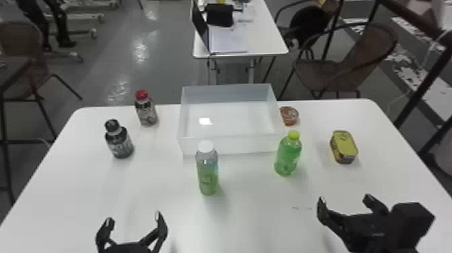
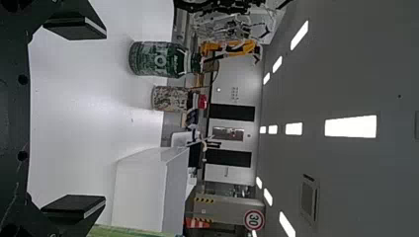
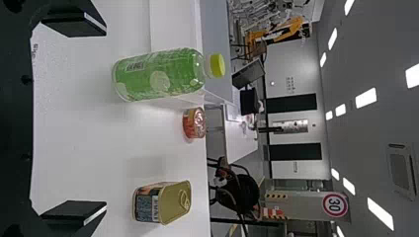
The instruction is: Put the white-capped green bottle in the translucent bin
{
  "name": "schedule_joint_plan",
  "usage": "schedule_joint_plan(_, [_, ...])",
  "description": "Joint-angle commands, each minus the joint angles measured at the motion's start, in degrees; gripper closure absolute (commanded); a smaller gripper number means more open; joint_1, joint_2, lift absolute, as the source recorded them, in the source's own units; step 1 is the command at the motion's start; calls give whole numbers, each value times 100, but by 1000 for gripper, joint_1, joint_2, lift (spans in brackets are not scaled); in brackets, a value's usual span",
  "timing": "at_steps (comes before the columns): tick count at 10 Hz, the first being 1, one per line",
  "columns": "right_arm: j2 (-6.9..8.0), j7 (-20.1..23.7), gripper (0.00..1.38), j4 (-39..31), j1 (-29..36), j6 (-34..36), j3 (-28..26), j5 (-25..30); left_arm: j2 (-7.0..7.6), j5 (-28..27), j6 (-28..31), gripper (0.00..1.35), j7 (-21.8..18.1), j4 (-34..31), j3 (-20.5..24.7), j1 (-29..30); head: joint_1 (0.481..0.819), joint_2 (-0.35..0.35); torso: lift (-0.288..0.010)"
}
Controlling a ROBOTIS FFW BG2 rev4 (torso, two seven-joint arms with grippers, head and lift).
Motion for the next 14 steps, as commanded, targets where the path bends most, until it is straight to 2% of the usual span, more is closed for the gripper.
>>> schedule_joint_plan(1, [2,-2,59,7,-21,0,0,-1,-24,15,26,121,0,32,-53,-70,695,22,-90])
schedule_joint_plan(3, [2,-2,59,7,-30,0,0,-1,53,68,79,122,-79,67,-133,-158,695,14,-90])
schedule_joint_plan(5, [2,6,59,15,-47,0,0,-1,149,68,307,122,-439,67,-150,-255,695,1,-90])
schedule_joint_plan(6, [2,6,59,24,-65,0,0,-1,176,51,518,119,-791,94,-115,-360,695,-9,-90])
schedule_joint_plan(9, [2,6,59,121,-223,-44,0,-19,149,-204,1195,117,-2540,322,157,-1081,695,-57,-90])
schedule_joint_plan(10, [2,6,59,156,-276,-70,0,-19,132,-248,1344,117,-2900,428,193,-1310,695,-80,-90])
schedule_joint_plan(14, [2,15,59,244,-373,-132,0,-54,62,-292,1687,113,-3560,1139,149,-2083,695,-113,-90])
